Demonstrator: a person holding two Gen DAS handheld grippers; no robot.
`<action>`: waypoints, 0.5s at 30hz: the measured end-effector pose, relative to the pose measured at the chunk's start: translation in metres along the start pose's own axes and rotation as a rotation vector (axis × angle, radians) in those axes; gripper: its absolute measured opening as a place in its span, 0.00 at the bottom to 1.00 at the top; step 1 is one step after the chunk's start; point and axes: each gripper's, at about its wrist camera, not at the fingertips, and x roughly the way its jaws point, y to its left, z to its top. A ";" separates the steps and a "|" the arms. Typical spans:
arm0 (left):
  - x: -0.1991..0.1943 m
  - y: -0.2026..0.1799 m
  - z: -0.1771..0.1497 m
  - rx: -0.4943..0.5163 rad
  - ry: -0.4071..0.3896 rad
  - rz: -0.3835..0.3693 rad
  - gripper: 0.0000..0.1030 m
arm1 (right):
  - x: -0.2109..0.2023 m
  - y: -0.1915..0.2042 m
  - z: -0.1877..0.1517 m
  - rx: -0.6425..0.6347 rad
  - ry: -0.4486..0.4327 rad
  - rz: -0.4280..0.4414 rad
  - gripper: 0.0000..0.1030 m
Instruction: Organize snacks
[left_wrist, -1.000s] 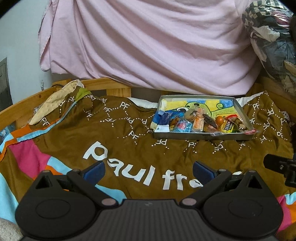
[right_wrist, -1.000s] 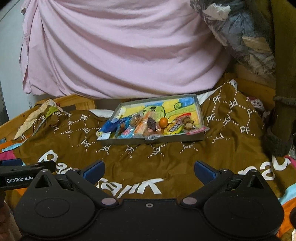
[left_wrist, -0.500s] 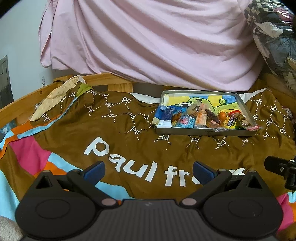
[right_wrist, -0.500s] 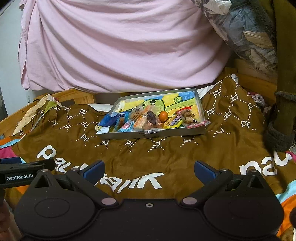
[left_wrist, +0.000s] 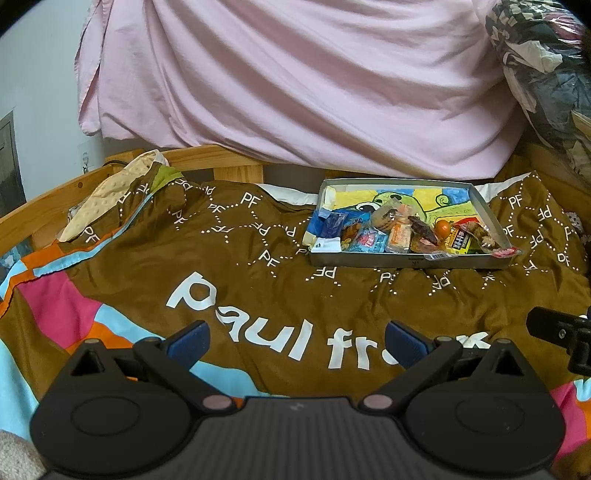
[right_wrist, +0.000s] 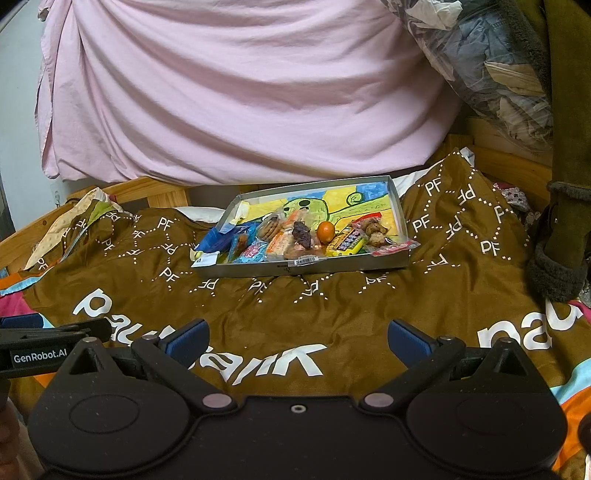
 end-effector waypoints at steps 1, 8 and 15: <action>0.000 0.000 0.000 0.000 0.000 0.000 1.00 | 0.000 0.000 0.000 0.000 0.000 0.000 0.99; -0.001 0.000 0.000 0.004 0.000 -0.002 1.00 | 0.000 0.000 0.000 0.000 0.000 0.000 0.99; -0.001 -0.001 0.000 0.003 0.000 -0.001 1.00 | 0.000 0.000 0.000 0.000 0.001 0.000 0.99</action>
